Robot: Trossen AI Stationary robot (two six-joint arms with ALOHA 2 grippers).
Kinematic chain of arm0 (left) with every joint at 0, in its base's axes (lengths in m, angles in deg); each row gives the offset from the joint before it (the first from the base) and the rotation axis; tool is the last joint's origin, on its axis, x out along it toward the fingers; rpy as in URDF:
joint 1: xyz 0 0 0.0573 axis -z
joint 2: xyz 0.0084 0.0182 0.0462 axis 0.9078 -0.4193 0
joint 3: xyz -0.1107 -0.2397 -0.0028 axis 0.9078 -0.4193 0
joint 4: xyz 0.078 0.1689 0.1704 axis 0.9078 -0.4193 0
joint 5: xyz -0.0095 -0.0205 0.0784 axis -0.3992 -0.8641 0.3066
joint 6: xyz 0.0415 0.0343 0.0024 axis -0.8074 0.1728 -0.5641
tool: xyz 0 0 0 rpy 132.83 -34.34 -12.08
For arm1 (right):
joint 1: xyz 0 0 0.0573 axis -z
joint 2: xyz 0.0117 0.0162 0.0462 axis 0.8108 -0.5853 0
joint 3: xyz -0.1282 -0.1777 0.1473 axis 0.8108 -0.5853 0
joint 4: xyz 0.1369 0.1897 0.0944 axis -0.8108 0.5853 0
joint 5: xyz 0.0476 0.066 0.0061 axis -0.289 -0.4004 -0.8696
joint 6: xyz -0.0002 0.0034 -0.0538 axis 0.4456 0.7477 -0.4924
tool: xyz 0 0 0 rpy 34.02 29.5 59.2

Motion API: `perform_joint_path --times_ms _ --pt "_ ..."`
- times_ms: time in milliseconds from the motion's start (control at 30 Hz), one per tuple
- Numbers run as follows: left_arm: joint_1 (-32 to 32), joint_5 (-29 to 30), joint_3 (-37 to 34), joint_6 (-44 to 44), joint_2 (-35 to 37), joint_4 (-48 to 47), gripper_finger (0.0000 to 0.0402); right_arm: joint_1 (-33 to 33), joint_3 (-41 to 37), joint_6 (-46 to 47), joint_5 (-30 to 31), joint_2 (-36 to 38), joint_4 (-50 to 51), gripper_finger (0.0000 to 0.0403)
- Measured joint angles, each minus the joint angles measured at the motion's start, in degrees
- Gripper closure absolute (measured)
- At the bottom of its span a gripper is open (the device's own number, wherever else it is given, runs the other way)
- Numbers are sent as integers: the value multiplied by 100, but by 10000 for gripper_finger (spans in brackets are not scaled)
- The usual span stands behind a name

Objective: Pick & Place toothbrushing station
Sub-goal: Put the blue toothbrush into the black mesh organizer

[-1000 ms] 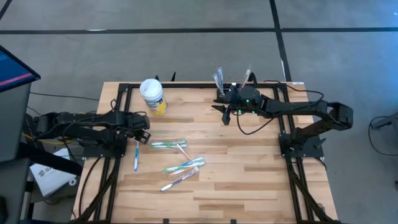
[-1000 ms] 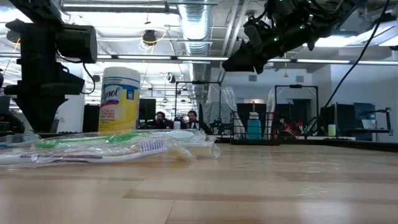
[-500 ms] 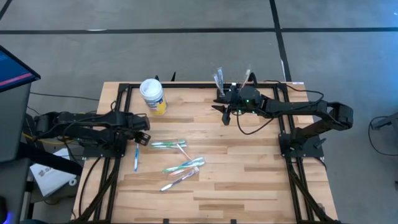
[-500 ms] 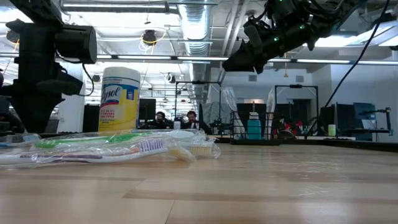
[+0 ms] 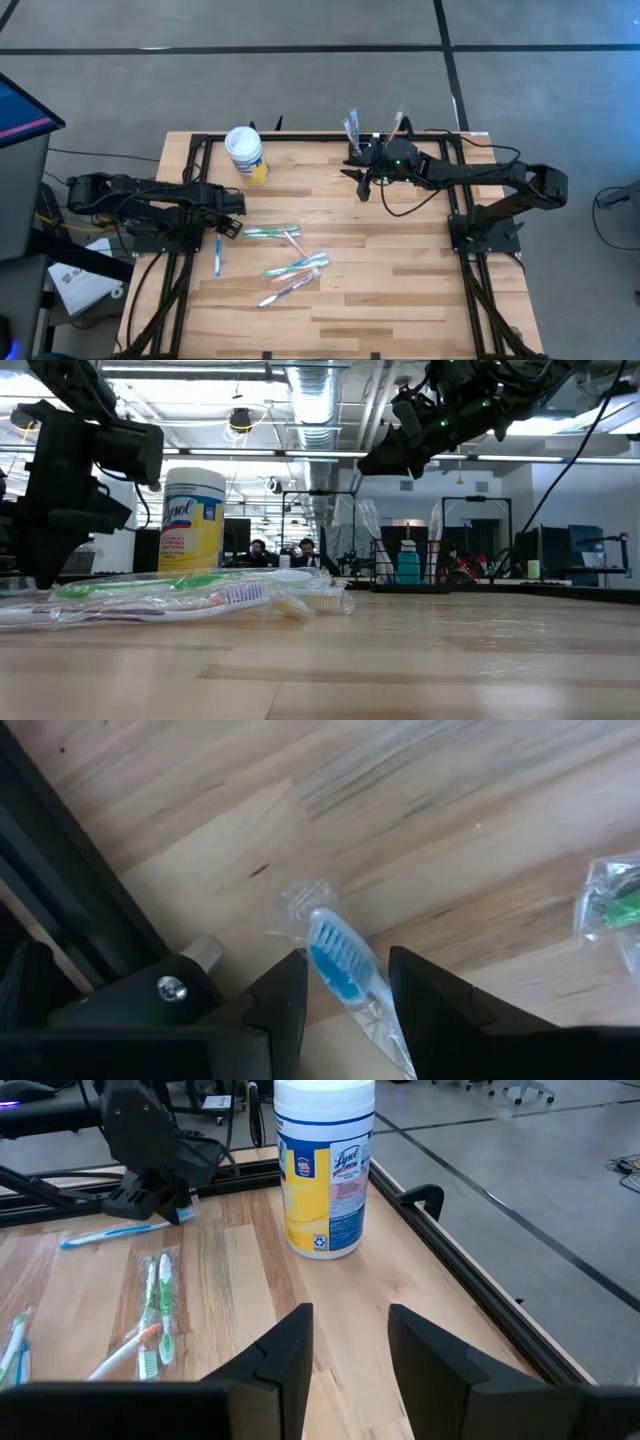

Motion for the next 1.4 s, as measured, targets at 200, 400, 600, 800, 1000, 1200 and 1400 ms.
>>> perform_joint_path --times_ms 200,400,600,800,1000,1200,1400 --pt "7 -36 0 -2 17 89 312 0 0 2 0 0 0 280" --pt "7 -32 0 -126 20 248 387 0 0 2 0 0 0 280" --pt "7 -21 7 -288 24 605 395 -1 0 2 0 0 0 280" --pt "7 -11 87 -475 16 902 399 -1 0 2 0 0 -1 280" --pt "7 73 457 -753 17 936 400 -1 0 2 -1 0 -2 280" --pt "17 159 711 -1003 18 1026 400 0 0 2 0 0 0 280" --pt "33 177 915 -1506 18 1619 400 -4 0 3 0 0 0 280"
